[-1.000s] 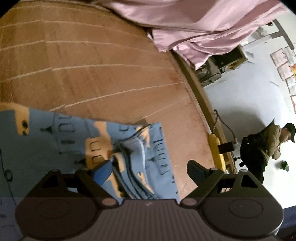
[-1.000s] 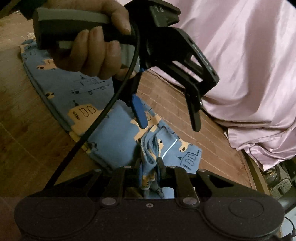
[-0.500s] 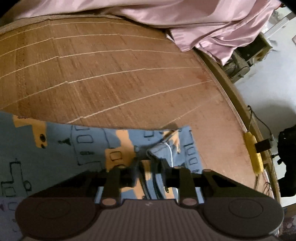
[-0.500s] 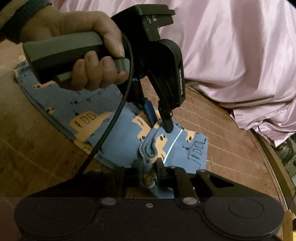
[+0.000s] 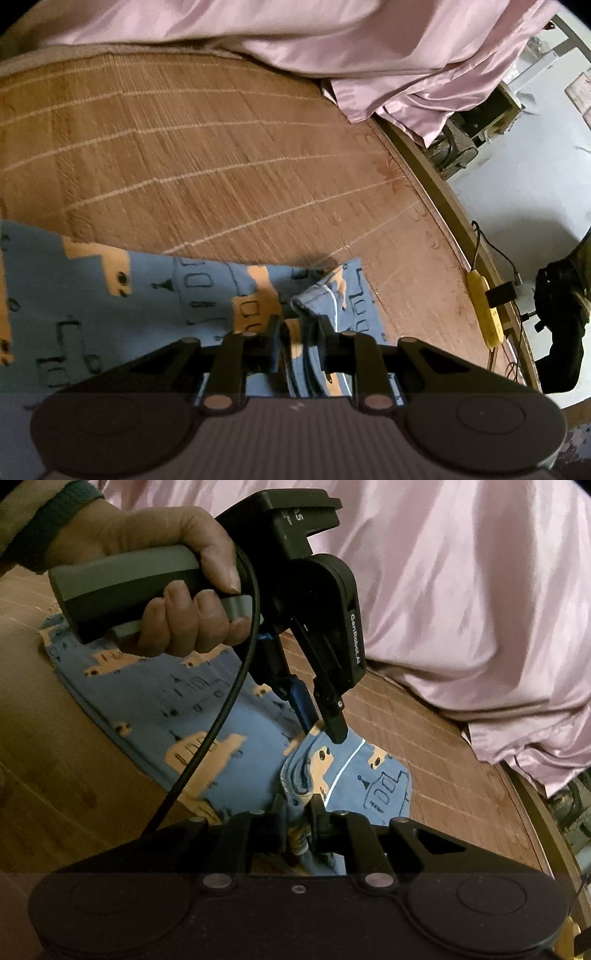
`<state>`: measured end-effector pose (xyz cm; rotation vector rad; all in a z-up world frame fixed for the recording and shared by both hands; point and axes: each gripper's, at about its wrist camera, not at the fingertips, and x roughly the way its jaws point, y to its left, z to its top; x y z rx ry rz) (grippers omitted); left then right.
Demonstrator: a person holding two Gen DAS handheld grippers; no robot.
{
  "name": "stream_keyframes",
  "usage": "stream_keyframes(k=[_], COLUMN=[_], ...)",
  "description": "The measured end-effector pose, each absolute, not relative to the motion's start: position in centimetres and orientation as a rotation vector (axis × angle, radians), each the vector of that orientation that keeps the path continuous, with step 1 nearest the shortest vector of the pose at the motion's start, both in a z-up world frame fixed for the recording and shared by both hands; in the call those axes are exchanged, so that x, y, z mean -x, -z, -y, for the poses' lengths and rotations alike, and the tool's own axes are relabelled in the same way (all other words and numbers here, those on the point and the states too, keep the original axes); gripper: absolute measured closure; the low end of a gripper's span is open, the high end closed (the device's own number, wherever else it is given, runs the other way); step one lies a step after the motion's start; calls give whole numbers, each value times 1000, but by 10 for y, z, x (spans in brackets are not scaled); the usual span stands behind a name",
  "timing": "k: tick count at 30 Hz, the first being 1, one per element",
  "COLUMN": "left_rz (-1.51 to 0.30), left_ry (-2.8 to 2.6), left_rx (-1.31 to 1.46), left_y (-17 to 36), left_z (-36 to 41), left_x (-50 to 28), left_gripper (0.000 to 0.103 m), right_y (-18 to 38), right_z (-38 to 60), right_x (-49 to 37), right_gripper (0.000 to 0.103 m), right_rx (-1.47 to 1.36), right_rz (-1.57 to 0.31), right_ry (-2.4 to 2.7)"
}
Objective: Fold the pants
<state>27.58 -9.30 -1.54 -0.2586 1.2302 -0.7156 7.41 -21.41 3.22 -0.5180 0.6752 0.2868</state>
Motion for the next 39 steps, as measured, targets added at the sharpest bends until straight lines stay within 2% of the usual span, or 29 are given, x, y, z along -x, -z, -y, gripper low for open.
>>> stream_keyframes(k=[39], left_rz=[-1205], left_ry=[616], left_rx=[192], left_y=[1], left_z=[-34], left_x=[-270], left_gripper=[81], right_y=[-35], right_z=[105], right_x=[-81], right_gripper=[91], right_rx=[538], right_rz=[-644], right_ry=[-581])
